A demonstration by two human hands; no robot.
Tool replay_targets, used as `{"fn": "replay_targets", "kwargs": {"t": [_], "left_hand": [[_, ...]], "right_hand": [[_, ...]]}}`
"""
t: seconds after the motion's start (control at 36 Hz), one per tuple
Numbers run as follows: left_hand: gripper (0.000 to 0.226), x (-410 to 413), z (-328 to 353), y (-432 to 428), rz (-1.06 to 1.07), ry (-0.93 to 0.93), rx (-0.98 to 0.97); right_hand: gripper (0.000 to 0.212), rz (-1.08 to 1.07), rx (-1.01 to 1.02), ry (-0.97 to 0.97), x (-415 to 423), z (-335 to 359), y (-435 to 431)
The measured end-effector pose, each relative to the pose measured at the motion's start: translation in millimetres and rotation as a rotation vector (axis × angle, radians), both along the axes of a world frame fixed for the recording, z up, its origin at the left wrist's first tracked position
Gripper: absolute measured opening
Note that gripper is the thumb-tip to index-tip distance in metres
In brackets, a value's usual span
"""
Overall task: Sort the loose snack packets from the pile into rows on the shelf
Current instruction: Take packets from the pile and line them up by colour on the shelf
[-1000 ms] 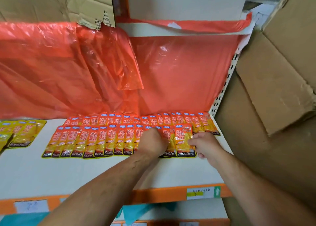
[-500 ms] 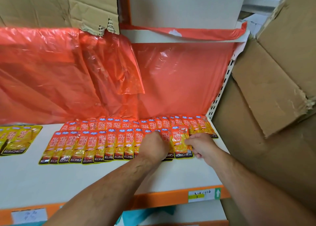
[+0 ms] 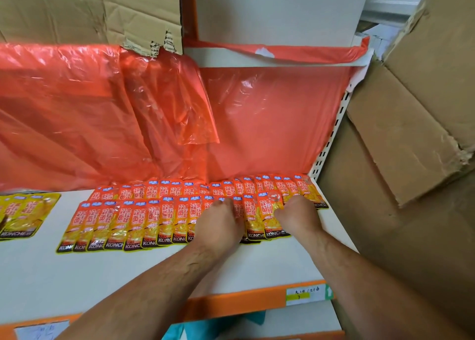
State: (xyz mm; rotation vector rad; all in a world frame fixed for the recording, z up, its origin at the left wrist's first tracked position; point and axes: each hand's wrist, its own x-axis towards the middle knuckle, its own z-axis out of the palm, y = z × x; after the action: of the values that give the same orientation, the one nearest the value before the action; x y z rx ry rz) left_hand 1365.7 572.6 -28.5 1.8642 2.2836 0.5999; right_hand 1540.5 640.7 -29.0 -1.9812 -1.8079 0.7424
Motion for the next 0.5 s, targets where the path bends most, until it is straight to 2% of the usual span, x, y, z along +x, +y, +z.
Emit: {"fn": "replay_targets", "kwargs": {"t": [0.28,0.5], "left_hand": [[0.020,0.2,-3.5,-7.3,-0.042,0.014,0.025],[0.019,-3.4,-4.5,-11.1,-0.064,0.064,0.020]], "right_hand": [[0.036,0.052,0.082,-0.232,-4.5,1.0,-8.0],[0.019,0.061,0.146,-0.280,-3.7,2.7,-8.7]]}}
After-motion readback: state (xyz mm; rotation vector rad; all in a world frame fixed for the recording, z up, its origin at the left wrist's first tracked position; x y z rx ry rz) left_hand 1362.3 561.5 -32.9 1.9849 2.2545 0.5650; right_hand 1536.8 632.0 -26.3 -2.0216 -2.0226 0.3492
